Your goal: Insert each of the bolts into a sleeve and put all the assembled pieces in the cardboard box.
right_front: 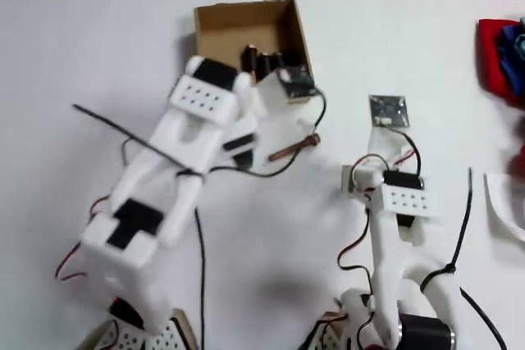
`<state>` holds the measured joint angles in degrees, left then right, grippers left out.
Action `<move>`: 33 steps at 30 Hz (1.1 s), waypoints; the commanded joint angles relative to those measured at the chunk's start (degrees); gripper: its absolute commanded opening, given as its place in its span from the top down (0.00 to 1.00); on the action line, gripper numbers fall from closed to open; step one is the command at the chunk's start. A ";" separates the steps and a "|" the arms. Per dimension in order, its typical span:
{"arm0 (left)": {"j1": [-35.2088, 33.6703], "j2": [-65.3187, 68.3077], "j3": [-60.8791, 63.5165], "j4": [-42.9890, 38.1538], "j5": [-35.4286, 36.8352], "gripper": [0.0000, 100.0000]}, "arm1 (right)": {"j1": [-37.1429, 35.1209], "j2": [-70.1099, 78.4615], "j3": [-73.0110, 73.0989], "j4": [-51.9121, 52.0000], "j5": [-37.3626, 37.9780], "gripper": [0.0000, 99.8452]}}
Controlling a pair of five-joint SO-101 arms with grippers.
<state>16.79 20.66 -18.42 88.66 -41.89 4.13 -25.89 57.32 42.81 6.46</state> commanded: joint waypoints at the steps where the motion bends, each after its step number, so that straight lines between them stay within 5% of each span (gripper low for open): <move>1: 1.32 6.42 -14.55 0.53 -0.44 0.77 | 3.21 -2.42 0.00 -1.54 -0.88 0.98; 14: 10.37 31.56 -43.56 0.18 10.11 0.77 | 7.52 -2.51 -0.35 -2.59 -6.15 0.98; 33: 11.43 51.43 -65.27 -0.44 10.29 0.77 | 7.52 -2.51 -0.35 -2.59 -6.15 0.98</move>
<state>28.04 72.26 -81.01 89.45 -31.87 11.25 -25.89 57.32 41.23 0.92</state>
